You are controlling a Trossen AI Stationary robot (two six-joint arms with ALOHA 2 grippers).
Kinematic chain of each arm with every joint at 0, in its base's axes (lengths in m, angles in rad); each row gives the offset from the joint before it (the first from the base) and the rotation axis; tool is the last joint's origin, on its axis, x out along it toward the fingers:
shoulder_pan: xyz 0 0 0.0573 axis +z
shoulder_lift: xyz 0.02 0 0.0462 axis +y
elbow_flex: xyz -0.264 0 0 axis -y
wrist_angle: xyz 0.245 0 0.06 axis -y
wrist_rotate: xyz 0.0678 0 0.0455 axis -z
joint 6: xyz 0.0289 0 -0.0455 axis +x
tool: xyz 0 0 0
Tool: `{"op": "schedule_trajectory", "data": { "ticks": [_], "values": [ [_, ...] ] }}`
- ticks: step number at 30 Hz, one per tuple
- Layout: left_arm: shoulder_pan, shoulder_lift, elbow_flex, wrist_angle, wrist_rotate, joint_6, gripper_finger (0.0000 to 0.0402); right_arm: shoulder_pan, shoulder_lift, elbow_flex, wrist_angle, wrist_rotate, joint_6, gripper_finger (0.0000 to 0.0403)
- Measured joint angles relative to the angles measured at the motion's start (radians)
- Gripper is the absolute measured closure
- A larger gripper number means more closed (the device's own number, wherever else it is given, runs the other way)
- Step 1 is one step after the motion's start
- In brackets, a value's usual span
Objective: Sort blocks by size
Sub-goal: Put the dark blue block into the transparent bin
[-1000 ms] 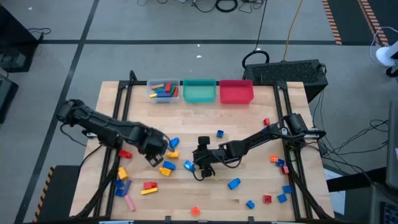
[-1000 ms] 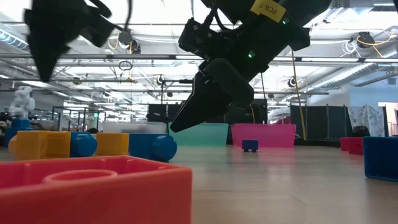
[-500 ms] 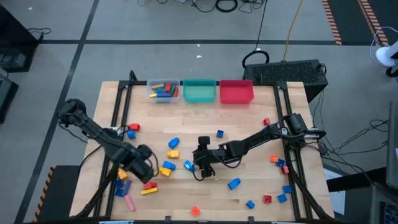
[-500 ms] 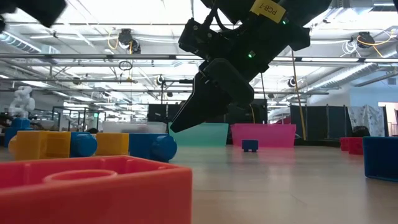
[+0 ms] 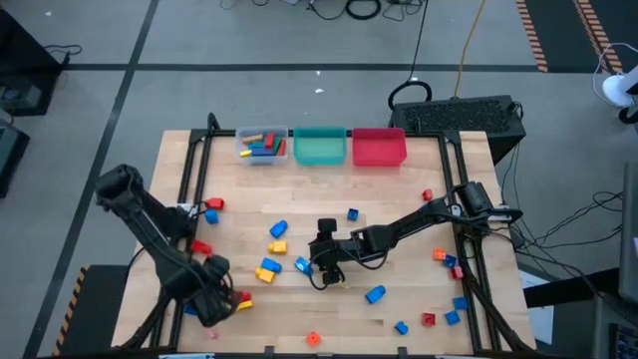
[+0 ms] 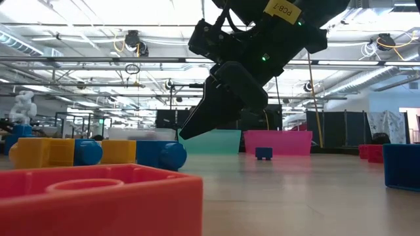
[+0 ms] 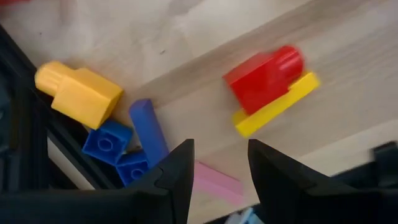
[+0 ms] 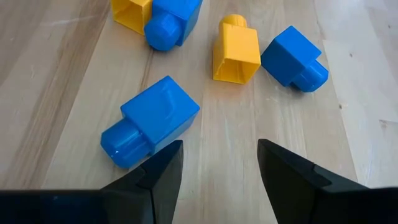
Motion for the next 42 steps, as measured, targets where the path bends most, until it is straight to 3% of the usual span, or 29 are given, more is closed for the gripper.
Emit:
{"op": "schedule_trajectory", "data": {
  "ticks": [9, 16, 35, 42],
  "values": [
    [-0.053, 0.090, 0.000, 0.027, 0.088, -0.031, 0.0249, 0.000, 0.000, 0.000, 0.023, 0.000, 0.000, 0.0209],
    [-0.116, 0.092, -0.050, 0.032, 0.092, -0.155, 0.0249, 0.000, 0.000, 0.000, 0.028, 0.000, 0.000, 0.0209],
    [-0.122, 0.092, -0.204, 0.167, 0.107, -0.134, 0.0249, 0.000, 0.000, 0.000, 0.031, 0.000, 0.000, 0.0209],
    [-0.113, 0.090, -0.234, 0.222, 0.102, -0.097, 0.0292, 0.000, 0.000, 0.000, 0.031, 0.000, -0.001, 0.0209]
  ]
}}
